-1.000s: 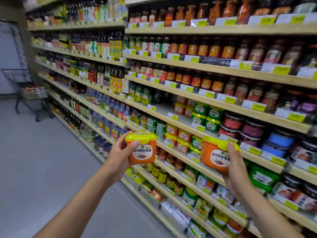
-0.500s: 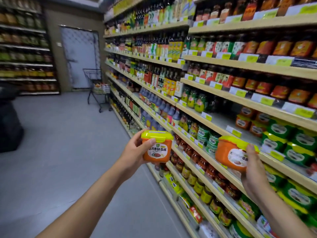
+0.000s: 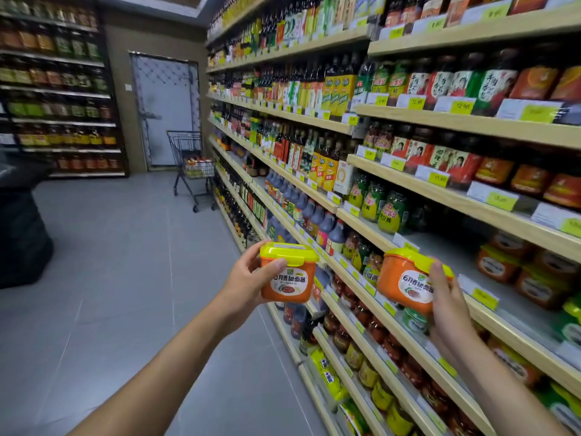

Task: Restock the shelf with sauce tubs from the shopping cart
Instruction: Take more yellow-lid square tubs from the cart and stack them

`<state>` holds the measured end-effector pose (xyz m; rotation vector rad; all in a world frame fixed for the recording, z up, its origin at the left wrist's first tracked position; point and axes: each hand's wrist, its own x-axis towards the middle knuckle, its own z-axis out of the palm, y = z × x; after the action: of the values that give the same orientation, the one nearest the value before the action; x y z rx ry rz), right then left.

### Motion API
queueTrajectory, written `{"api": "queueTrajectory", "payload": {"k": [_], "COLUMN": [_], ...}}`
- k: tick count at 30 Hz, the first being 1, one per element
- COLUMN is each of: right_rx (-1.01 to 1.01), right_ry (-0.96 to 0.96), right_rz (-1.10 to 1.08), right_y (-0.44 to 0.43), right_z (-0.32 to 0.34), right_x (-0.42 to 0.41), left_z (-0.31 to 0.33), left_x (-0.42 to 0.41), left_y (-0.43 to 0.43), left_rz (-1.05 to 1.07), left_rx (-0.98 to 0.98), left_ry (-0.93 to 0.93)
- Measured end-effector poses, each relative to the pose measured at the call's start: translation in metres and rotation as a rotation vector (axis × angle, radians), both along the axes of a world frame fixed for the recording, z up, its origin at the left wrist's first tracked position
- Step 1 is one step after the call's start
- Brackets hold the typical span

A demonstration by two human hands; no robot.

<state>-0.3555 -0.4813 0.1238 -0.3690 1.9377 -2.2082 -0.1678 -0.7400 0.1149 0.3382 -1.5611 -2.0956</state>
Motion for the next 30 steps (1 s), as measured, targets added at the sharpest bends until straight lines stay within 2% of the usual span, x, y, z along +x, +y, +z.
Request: {"api": "queueTrajectory", "payload": {"k": [8, 17, 22, 30], "right_rx": [-0.008, 0.029, 0.09, 0.025], "right_ry": [0.046, 0.06, 0.063, 0.014], "right_rz": [-0.002, -0.215, -0.39, -0.665], "right_y": [-0.03, -0.042, -0.041, -0.019], "right_z": [0.0, -0.012, -0.01, -0.012], "right_x": [-0.059, -0.118, -0.135, -0.132], "left_z": [-0.001, -0.012, -0.008, 0.0], "left_x": [-0.084, -0.216, -0.294, -0.372], "left_y": [-0.029, -0.062, -0.075, -0.055], "left_rz": [-0.047, -0.25, -0.387, -0.641], "left_rx": [0.039, 0.049, -0.085, -0.119], "left_ry": [-0.015, -0.003, -0.003, 0.046]}}
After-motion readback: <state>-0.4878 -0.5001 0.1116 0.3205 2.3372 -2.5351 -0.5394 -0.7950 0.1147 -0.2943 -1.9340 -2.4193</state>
